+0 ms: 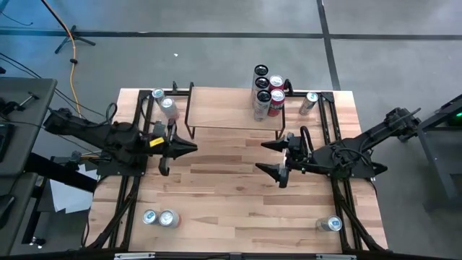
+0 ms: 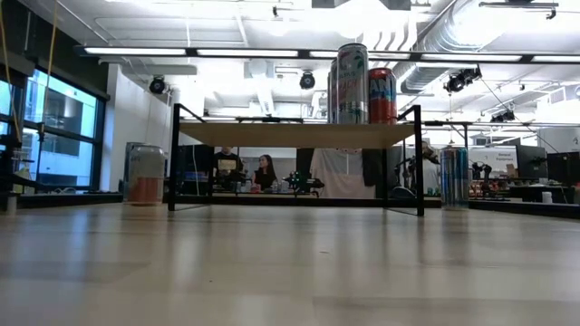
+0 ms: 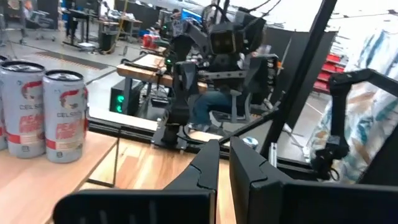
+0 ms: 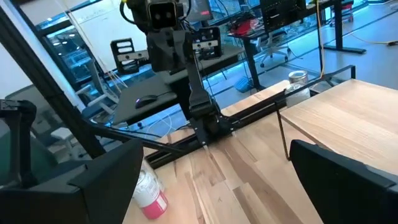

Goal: Place canned beverage on shelf
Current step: Put the bottom right blue soda can on the shelf

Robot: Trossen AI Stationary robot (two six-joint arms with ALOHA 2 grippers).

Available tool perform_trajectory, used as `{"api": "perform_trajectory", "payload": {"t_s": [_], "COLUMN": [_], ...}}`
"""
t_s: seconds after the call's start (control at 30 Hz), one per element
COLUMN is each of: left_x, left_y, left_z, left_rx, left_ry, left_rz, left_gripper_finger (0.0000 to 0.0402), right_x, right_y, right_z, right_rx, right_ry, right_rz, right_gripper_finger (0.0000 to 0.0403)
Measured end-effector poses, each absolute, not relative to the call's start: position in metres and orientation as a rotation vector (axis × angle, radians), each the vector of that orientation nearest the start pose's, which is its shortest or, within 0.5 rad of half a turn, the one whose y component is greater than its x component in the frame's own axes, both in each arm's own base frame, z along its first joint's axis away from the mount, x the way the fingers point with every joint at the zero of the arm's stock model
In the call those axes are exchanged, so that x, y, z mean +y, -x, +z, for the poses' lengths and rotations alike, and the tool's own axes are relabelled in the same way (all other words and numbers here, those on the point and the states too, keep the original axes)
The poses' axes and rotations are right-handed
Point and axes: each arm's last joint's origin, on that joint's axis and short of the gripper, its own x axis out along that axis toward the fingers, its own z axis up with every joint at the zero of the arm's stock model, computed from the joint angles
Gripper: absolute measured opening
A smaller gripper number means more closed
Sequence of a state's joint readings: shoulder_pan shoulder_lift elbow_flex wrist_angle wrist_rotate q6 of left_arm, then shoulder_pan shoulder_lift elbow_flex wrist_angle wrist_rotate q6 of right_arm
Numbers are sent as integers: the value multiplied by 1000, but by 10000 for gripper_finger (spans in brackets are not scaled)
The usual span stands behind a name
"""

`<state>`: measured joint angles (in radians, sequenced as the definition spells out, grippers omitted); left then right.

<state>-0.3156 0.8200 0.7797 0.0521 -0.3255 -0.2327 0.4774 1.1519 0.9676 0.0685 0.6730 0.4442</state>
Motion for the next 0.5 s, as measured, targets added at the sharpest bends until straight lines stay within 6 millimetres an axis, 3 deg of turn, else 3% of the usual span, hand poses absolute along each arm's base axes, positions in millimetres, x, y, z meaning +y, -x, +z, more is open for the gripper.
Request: {"api": "perform_trajectory", "payload": {"t_s": [0.5], "left_x": [-51], "left_y": [-175], "left_z": [349], "left_rx": [-18], "left_ry": [155], "left_rz": [-10], "left_gripper_finger": [0], "right_x": [101], "right_y": [-234], "right_z": [349], "right_rx": [50], "right_ry": [-384], "right_rz": [-209], "right_gripper_finger": [390]}}
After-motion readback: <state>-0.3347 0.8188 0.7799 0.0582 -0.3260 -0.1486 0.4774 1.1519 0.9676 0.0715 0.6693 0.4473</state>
